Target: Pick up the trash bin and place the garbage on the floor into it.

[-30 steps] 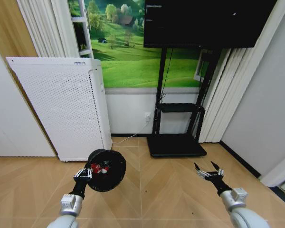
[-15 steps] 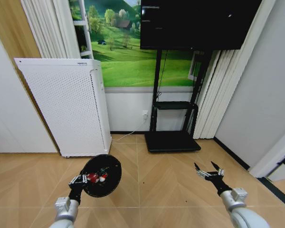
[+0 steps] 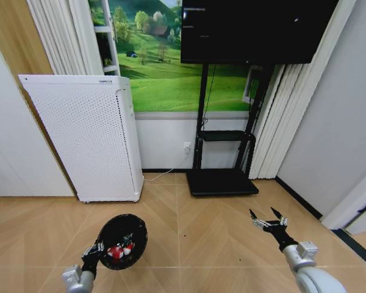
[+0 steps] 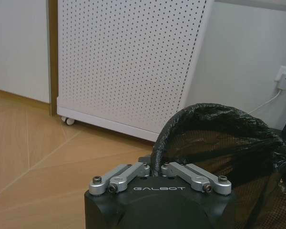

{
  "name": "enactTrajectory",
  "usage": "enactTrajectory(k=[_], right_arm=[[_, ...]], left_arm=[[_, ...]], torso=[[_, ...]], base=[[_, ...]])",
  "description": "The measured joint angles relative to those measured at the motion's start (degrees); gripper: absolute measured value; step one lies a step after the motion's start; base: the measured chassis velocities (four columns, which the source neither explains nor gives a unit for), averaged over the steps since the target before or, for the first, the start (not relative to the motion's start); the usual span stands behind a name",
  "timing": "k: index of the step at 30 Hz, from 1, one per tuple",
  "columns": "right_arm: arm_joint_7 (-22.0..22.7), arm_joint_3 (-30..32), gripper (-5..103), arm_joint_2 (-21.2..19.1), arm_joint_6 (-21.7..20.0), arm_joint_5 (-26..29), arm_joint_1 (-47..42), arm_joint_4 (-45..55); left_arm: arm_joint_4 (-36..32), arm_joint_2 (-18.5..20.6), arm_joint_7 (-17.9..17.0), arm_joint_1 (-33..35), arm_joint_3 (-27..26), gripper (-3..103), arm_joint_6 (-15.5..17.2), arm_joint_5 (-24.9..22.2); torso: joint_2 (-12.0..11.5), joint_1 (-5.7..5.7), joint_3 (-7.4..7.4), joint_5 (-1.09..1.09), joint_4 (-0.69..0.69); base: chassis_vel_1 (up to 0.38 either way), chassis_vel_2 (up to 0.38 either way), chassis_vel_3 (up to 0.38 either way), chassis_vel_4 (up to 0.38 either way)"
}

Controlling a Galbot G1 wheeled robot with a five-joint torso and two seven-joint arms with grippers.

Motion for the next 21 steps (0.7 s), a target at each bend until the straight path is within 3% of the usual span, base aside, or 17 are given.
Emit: enactTrajectory(k=[8, 21], right_arm=[[0.00, 0.00, 100, -0.01, 0.00, 0.00, 0.00, 0.00], [0.00, 0.00, 100, 0.00, 0.00, 0.00, 0.00, 0.00]], left_arm=[[1.12, -0.70, -0.48, 2.25, 0.79, 5, 0.50, -2.62], [7.55, 0.50, -1.03, 1.53, -0.23, 5, 0.51, -1.95]], torso=[[-0.01, -0.01, 0.00, -0.01, 0.00], [0.00, -0.01, -0.01, -0.01, 0.00]], base=[[0.000, 0.000, 0.000, 0.000], [0.000, 0.000, 0.000, 0.000]])
